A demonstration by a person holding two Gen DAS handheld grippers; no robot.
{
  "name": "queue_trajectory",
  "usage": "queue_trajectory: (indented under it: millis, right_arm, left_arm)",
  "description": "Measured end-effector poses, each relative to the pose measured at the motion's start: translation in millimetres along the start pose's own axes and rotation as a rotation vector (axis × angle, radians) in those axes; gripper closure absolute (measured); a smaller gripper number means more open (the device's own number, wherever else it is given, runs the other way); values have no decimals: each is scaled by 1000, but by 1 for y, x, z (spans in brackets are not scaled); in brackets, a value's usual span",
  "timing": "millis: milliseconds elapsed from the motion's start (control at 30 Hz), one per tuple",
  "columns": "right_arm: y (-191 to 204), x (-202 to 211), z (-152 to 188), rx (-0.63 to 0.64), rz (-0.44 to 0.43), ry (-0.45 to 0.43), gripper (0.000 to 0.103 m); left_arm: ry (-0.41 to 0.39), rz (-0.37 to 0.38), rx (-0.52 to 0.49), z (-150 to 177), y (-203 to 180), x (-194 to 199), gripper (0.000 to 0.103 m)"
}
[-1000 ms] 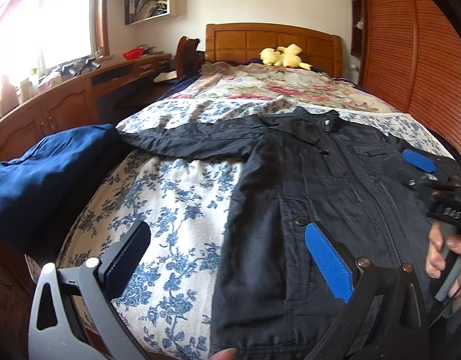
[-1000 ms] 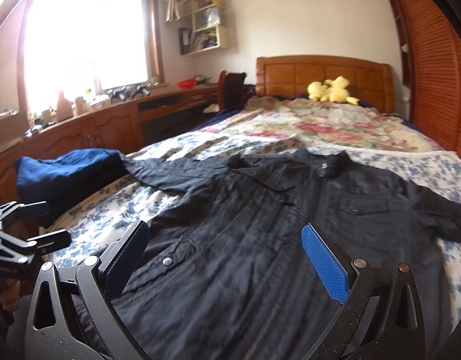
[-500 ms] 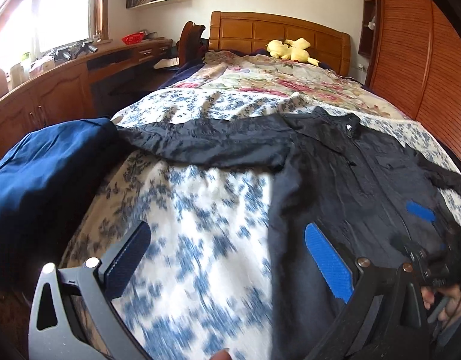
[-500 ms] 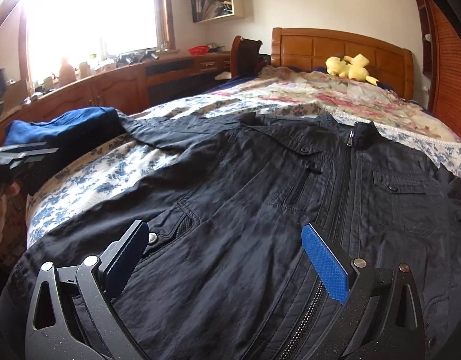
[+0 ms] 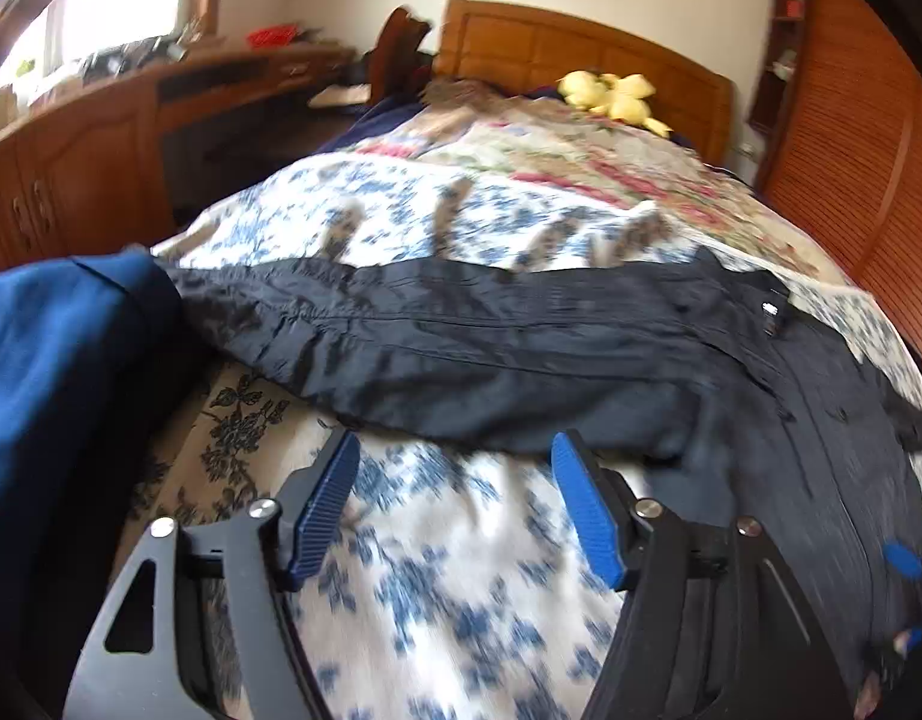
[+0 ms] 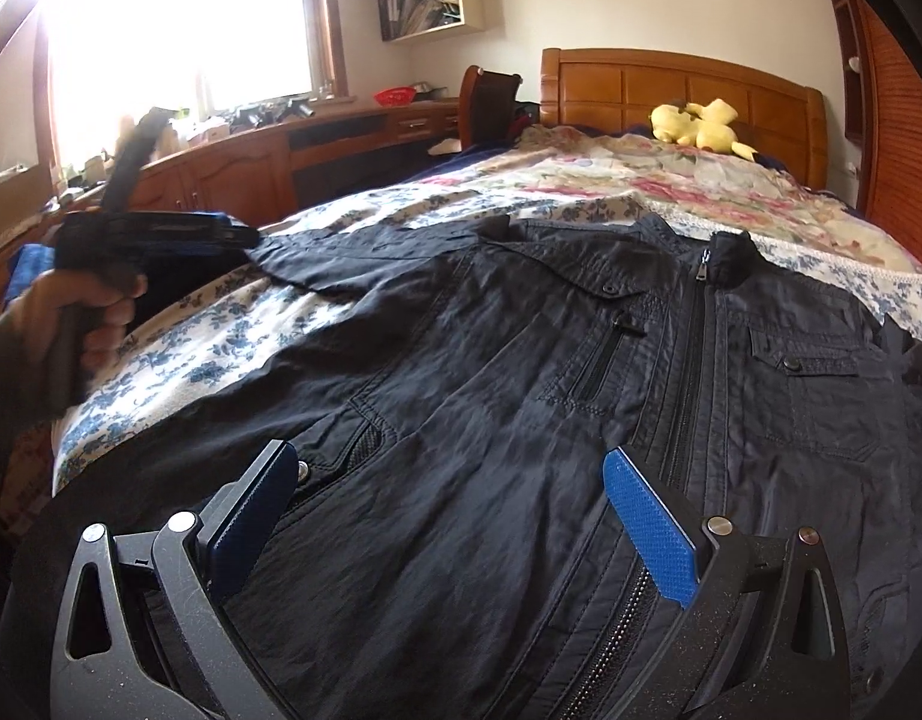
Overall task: Fold large clothes
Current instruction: 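Reach the left tool to the sleeve nearest it and grasp it, then lift the grasped sleeve with the left tool and fold it across the jacket body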
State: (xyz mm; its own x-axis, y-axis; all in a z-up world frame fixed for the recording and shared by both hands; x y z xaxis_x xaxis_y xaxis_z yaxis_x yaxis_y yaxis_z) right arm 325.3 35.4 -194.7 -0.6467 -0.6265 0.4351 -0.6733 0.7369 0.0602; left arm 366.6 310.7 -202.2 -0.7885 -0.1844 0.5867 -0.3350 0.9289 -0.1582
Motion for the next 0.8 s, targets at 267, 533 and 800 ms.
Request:
queue_trajectory:
  millis: [267,533,800]
  right_arm:
    - [0,1,0,-6,-3,-3,0]
    - [0,2,-1,-13,-8,-8,0]
    - [0,2,-1,-11,-7,-8,0]
  left_arm:
    - [80,-99,134,-1,38,-58,38]
    - [129,-110,206,-1,40,-86,38]
    - [100,-124,166,-13,22,-86,101]
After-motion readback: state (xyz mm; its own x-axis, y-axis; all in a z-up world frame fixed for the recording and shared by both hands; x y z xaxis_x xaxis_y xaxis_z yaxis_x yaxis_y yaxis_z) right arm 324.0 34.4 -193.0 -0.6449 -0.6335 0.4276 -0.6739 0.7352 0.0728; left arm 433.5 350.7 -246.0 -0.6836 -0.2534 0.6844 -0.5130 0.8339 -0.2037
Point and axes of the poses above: each gripper's, at about its wrist camera, not at the fingertips, and x roughly against the way its jaws point, y to its left, z to its underside, the point moved 6 cm from there along -x, roughly the way its jaws point, and after that the axes turned 8 degrees about -y, right-handed, at the moved point
